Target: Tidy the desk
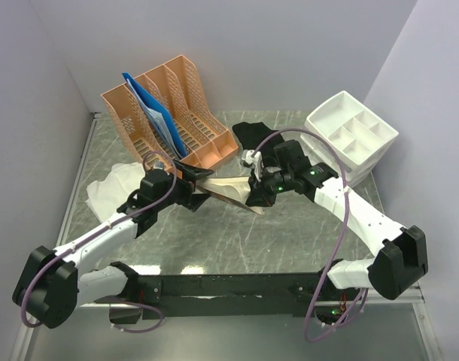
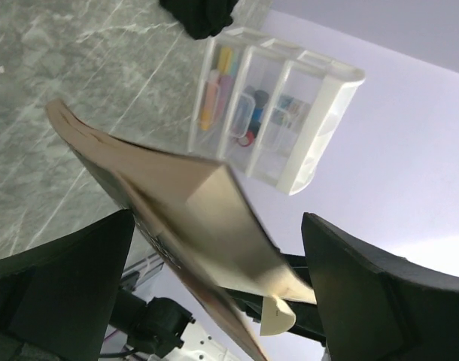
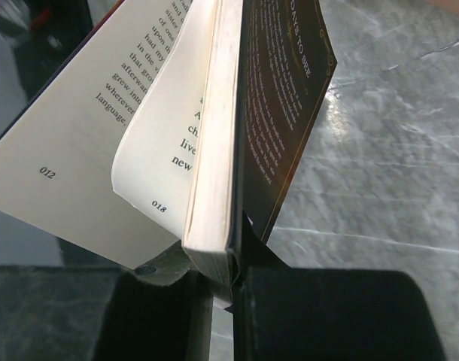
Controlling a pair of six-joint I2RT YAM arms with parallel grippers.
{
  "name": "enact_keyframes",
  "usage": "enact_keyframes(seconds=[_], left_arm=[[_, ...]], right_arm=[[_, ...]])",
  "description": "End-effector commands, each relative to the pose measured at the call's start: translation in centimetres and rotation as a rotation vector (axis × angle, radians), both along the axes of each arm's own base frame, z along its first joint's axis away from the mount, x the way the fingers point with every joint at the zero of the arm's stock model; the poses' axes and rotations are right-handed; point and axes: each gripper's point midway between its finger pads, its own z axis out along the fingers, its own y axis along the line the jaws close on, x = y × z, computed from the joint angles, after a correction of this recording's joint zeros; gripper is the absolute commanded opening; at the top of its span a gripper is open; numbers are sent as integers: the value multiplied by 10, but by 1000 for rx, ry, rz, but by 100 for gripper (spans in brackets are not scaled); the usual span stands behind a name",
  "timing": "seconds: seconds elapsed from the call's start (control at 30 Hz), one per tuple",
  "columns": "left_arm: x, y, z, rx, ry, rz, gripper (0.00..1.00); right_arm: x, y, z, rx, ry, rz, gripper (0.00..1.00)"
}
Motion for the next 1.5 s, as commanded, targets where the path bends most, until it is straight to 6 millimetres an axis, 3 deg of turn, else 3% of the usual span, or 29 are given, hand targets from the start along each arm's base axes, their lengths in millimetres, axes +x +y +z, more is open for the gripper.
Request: enact_keyframes(seconds=[0.0,0.27,0.37,0.4,0.47,0.5,0.57,0.6,0.67,0.73,0.77,0.8,0.83,0.9,0.93,0.97,1.1,1.17,1.27,1.3,1.33,1.4,1.47], left_arm=[[-2,-14,18,-25,-66,-84,99],[-2,-14,25,5,-89,-95,97],[-4,-16,24,1,-97,-115,76],[-5,-16,23,5,-97,-121,60],[-6,-15,23,12,-104,-124,45],[-6,-13,24,15,-110,-120,25],[-6,-10,27,26,-125,-114,3],[-6,-10,28,31,-133,-115,1],[-4,-6,36,56,-174,-114,1],[-1,-3,50,88,-218,-112,1],[-4,1,40,173,-206,-134,1],[-4,4,40,224,-209,-141,1],[2,7,60,261,-257,-125,1],[-2,18,55,408,-260,-159,1],[-1,20,75,431,-305,-160,1],[-1,25,80,488,-347,-165,1],[-4,33,116,577,-479,-186,1],[-2,31,146,614,-593,-195,1],[7,27,180,711,-733,-190,1],[17,25,179,768,-738,-179,1],[25,34,194,846,-777,-137,1],[49,46,196,969,-768,-43,1],[65,54,217,1026,-820,56,1]], right_arm=[[0,5,25,1,-238,170,5],[-13,5,20,-61,-336,294,7],[-12,4,20,-72,-347,297,9],[-12,4,21,-73,-352,297,11],[-14,1,19,-84,-353,302,13],[-15,1,19,-86,-355,308,15],[-18,-1,17,-94,-361,320,19],[-20,-1,16,-95,-358,328,23],[-23,-2,14,-95,-348,333,30],[-25,-2,14,-94,-338,332,54],[-24,-2,14,-97,-329,313,94],[-21,-3,18,-103,-330,296,100],[-16,-5,20,-112,-323,264,100],[-1,-12,33,-130,-344,203,100],[11,-22,38,-137,-333,131,100],[23,-27,46,-135,-346,80,100],[75,-58,95,-72,-406,-181,100],[100,-71,115,-20,-412,-336,100],[131,-94,108,-12,-291,-689,100],[129,-87,92,-31,-229,-632,100],[111,-68,87,-8,-214,-420,100],[94,-58,71,-17,-90,-320,100],[89,-50,66,24,-60,-286,100]])
